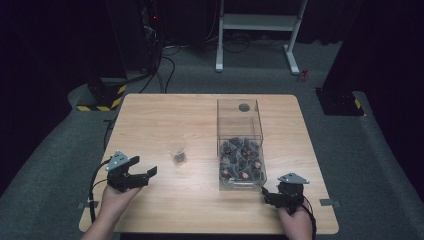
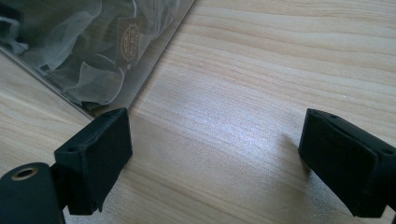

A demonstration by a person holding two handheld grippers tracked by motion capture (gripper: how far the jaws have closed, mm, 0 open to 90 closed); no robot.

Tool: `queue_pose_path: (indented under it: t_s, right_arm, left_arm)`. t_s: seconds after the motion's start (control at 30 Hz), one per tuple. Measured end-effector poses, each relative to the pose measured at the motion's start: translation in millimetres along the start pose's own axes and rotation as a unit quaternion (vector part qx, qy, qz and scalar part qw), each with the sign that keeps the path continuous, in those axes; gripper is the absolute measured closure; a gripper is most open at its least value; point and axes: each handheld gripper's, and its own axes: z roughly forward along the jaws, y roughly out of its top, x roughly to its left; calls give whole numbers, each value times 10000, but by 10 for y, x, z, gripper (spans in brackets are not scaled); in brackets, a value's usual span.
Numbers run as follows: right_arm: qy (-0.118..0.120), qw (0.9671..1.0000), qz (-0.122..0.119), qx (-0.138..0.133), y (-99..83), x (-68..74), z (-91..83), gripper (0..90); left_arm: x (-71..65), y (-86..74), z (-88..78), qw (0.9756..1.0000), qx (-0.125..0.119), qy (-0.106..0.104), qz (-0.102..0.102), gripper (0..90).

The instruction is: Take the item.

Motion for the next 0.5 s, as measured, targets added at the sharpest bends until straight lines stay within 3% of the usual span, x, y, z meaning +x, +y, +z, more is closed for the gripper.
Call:
queue_pose_path:
  t_s: [0.23, 0.5]
  right_arm:
    - [1, 10000, -3, -1, 0, 0, 0, 93]
    - [1, 10000, 6, 1, 0, 1, 0, 93]
  left_arm:
    - [33, -241, 39, 9995, 312, 83, 26, 142]
    - [19, -518, 120, 9965, 763, 223, 262, 142]
